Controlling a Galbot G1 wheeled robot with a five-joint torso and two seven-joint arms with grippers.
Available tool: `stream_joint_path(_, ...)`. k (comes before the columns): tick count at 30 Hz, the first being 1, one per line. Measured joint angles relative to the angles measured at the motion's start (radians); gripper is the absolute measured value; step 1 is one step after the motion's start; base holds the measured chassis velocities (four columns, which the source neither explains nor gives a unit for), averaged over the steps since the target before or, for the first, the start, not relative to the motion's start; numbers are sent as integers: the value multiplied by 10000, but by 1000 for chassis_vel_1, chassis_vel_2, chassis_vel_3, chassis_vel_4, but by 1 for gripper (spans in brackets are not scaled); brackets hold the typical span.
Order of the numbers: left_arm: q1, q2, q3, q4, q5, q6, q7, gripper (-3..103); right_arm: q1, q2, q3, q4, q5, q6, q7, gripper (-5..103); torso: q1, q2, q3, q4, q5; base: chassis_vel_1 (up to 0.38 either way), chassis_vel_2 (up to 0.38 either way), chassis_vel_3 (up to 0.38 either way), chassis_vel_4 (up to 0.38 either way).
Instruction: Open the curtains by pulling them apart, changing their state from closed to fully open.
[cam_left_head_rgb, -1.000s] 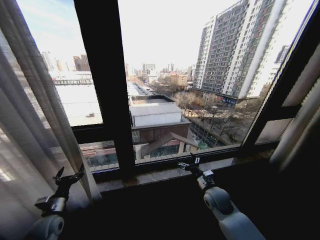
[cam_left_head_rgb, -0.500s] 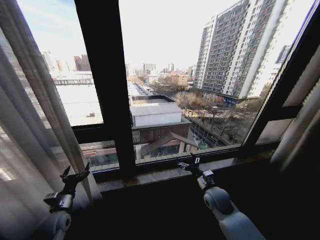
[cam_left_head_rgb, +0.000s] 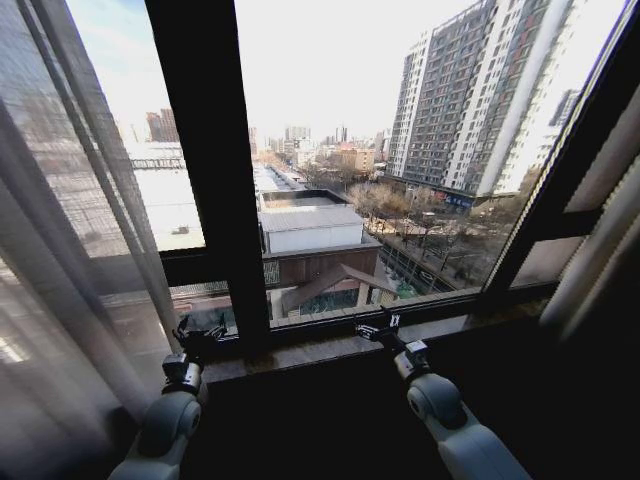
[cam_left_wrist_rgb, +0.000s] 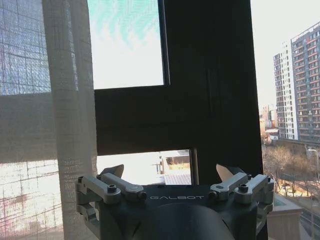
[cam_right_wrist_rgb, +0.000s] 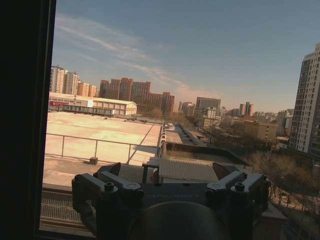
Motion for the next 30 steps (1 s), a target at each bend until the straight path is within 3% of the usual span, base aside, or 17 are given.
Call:
stream_joint_path(1, 0, 0, 0, 0, 0, 0, 0, 100, 0, 0, 0, 0, 0, 0, 0, 100, 0, 0, 0, 0, 0, 0, 0, 0, 0)
stream_joint_path(4, -20, 48, -280, 481, -188, -925, 4, 100, 0, 0, 1, 0, 0, 0, 0, 100, 0, -1, 0, -3, 1, 0, 0, 0, 0)
stream_joint_path(8, -117, 205, -822, 1038, -505, -1365, -73, 100, 0, 0, 1, 0, 0, 0, 0, 100, 0, 0, 0, -3, -1, 0, 0, 0, 0)
stream_joint_path(15, 129, 776, -1776, 1275, -1051, -1386, -239, 100, 0, 0, 1, 0, 0, 0, 0, 100, 0, 0, 0, 0, 1, 0, 0, 0, 0)
stream_joint_path(20, 255, 767, -1809, 1108, -1047, -1282, -464, 100, 0, 0, 1, 0, 0, 0, 0, 100, 0, 0, -1, -3, 1, 0, 0, 0, 0)
stream_joint_path(30, 1227, -423, -885, 178, 567, -1232, -1163, 100, 0, 0, 2, 0, 0, 0, 0, 100, 0, 0, -1, -3, 2, 0, 0, 0, 0)
